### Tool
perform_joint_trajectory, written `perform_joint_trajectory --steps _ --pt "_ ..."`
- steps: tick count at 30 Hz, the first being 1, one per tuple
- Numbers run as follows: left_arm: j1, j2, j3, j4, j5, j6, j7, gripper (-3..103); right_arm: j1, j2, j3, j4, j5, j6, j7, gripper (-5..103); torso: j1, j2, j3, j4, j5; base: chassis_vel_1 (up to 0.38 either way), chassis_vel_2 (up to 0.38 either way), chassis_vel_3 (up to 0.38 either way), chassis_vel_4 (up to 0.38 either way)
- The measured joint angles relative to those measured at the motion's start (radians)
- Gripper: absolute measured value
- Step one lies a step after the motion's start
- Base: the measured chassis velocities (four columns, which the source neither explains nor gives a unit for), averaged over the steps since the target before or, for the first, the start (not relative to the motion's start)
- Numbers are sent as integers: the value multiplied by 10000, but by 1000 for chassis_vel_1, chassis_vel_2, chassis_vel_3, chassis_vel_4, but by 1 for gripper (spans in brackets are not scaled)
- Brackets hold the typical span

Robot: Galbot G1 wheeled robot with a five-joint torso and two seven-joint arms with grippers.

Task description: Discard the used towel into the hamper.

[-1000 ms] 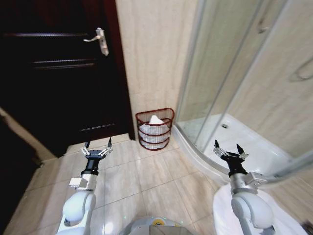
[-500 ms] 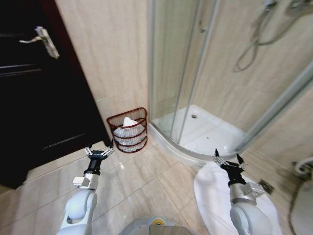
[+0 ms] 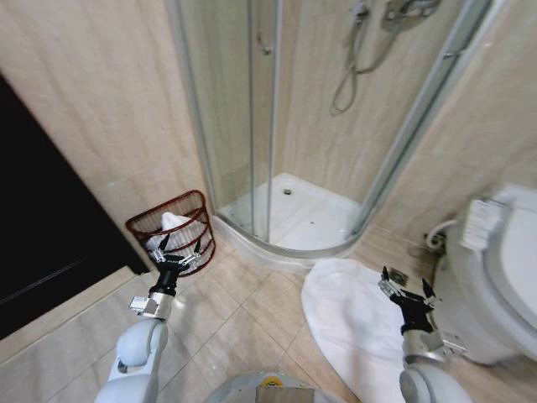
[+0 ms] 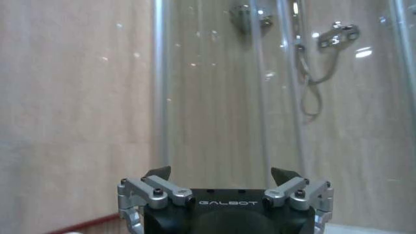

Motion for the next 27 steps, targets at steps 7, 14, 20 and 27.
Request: perform_joint_trajectory --steps 7,14,20,27 --pt "-512 162 -57 707 -538 -183 1080 100 8 108 389 -219 -142 72 -11 100 0 0 0 -5 -2 -107 -113 -122 -109" --pt "-1566 1027 377 1520 -1805 49 1738 100 -36 121 546 -389 -531 328 -110 100 1 0 0 2 0 -7 -12 -12 -12" --pt "-1765 1451 654 1846 -2026 140 2329 100 -72 186 495 -579 -877 693 -483 100 1 0 1 0 1 0 0 0 0" --pt "-1481 1019 886 1870 -1470 125 2080 100 -129 214 510 -1070 -789 1250 -906 100 1 -1 1 0 0 0 0 0 0"
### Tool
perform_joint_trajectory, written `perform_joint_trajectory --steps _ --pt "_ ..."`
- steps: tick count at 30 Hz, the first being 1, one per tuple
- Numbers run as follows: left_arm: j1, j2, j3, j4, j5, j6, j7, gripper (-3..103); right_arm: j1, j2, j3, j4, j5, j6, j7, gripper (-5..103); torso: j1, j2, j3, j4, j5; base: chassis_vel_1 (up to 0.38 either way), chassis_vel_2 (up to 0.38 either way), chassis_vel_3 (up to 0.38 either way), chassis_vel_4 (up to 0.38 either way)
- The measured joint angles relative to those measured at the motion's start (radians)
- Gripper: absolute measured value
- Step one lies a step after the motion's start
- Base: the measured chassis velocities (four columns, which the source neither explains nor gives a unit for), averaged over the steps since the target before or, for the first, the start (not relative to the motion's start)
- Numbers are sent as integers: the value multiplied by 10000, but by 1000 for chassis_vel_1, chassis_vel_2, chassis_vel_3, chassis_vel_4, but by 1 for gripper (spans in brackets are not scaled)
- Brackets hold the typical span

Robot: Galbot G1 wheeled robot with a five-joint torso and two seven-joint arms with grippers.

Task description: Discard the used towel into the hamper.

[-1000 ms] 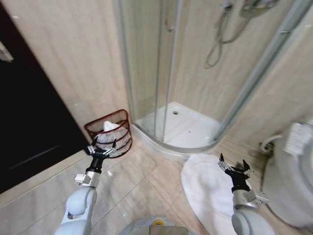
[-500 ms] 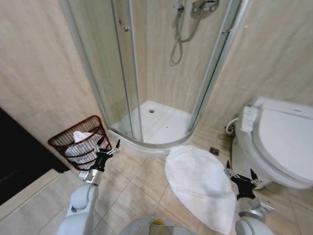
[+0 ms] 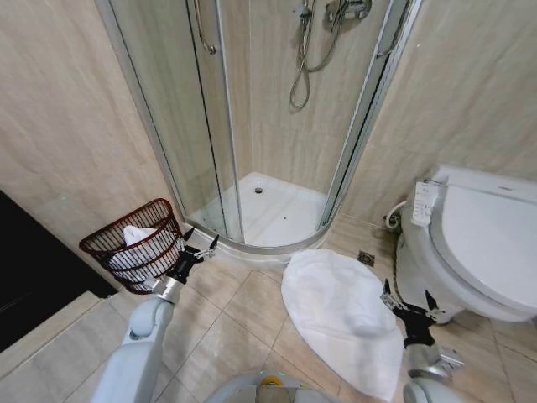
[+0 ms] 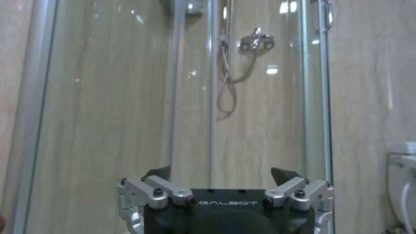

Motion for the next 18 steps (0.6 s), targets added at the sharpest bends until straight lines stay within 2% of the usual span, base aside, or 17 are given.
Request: perform_joint_trajectory --steps 9,18 --pt "304 -145 115 -485 158 69 -249 100 -269 -279 157 -210 418 353 39 100 -1 1 -2 -1 3 -36 37 40 -27" --pt "300 -239 169 -416 238 1 -268 100 -155 -308 49 -215 291 65 257 100 2 0 2 3 3 -132 121 134 -119"
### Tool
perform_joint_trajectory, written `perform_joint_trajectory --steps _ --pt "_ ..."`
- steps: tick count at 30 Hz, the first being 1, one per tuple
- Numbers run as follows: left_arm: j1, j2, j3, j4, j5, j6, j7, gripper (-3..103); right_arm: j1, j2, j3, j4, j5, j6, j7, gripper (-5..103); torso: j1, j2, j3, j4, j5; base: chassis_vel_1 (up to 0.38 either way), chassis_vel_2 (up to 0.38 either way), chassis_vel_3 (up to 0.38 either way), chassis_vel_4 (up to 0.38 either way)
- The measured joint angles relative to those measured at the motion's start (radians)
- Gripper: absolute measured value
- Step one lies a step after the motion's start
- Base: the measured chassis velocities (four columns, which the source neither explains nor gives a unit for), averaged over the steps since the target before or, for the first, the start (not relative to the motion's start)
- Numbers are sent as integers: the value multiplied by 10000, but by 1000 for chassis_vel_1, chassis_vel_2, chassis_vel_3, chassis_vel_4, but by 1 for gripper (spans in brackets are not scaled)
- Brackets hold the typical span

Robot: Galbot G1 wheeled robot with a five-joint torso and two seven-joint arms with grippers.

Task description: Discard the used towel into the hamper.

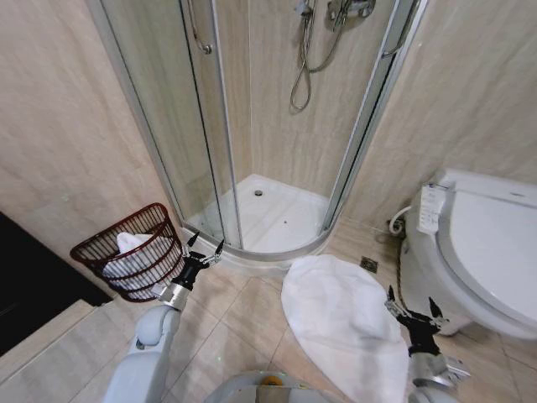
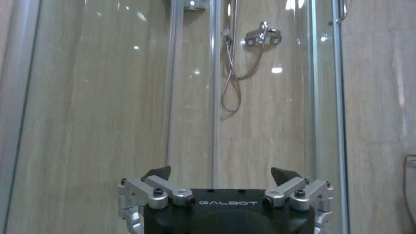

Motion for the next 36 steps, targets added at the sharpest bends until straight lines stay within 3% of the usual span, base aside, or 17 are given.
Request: perform_joint_trajectory --steps 15,21,23,25,27,28,31,36 --pt "125 -134 -67 94 141 -13 -99 100 468 -715 18 -986 863 -564 78 100 -1 -205 -210 2 -1 12 1 -12 5" --pt "209 -177 -188 208 135 -320 -99 100 822 -895 -238 -1392 1198 -984 -154 100 -1 -212 -219 1 -2 0 0 0 0" --pt "237 -215 -280 255 121 -490 -127 100 1368 -1256 -513 -1973 1641 -1810 -998 100 -1 -212 -220 3 -3 0 0 0 0" --pt "259 -217 -308 238 109 -494 -147 100 1571 -1358 -578 -2186 1698 -2085 -1277 100 -1 -212 -220 1 -2 0 0 0 0" --pt "340 -207 -395 79 61 -487 -184 100 2306 -1666 -814 -2912 1793 -3016 -1987 100 -1 -212 -218 6 1 0 0 0 0" --pt "340 -207 -395 79 61 -487 -184 100 2306 -1666 -814 -2912 1793 -3016 -1987 100 -1 -212 -218 6 1 0 0 0 0" --pt "438 -176 -496 -133 6 -476 -215 100 3121 -2071 -1069 -4109 1945 -3968 -2640 100 -1 -211 -214 4 -1 0 0 0 0" --pt "533 -76 -559 -341 -118 -446 -250 100 3770 -2586 -1304 -5536 2061 -4555 -3208 100 -1 -206 -210 -1 -2 0 0 0 0"
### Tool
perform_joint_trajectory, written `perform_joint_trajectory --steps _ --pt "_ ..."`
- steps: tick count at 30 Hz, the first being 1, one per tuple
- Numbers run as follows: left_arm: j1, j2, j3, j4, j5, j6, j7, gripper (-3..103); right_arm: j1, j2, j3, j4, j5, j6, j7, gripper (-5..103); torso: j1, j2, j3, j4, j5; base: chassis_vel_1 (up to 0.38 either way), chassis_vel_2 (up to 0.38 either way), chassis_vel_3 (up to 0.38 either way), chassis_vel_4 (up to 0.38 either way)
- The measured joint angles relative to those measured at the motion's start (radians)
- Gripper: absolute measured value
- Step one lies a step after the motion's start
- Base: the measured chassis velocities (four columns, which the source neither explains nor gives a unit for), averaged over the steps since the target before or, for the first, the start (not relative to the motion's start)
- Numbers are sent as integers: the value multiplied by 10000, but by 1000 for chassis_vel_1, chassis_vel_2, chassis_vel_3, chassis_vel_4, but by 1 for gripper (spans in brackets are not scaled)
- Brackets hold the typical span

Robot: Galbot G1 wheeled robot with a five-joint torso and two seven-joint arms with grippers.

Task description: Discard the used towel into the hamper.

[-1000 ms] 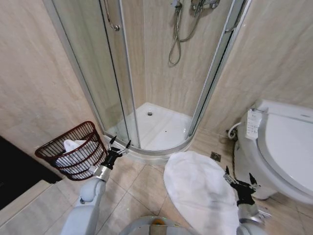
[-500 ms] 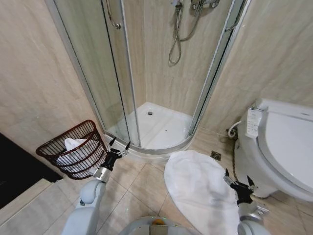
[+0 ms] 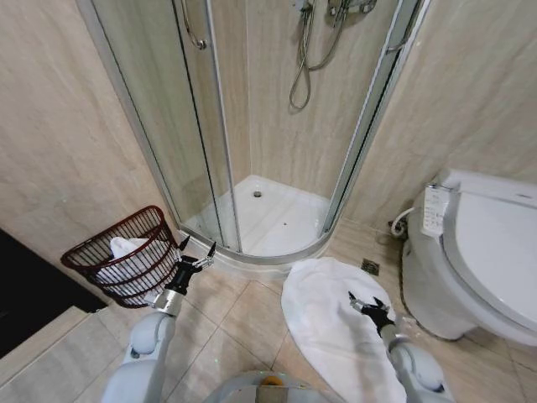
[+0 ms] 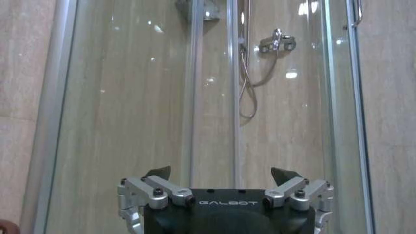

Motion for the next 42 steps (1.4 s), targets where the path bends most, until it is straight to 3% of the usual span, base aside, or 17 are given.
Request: perform_joint_trajectory --steps 9,18,29,42 --pt "284 158 -66 -359 -111 -30 -98 100 1529 -516 -533 -2404 -283 238 -1353 100 0 7 5 4 2 0 0 0 0" --pt "306 222 5 -469 -53 54 -110 100 3157 -250 -1181 -4418 -1356 1086 -2159 100 0 10 7 2 -1 0 0 0 0" --pt "355 383 -88 -740 -62 230 -202 100 4705 437 -1682 -6364 -1986 1526 -2230 100 0 11 9 2 -1 0 0 0 0" --pt "430 474 -96 -871 -142 209 -208 100 5524 836 -1222 -7845 -2339 1690 -2290 100 0 13 9 2 -1 0 0 0 0"
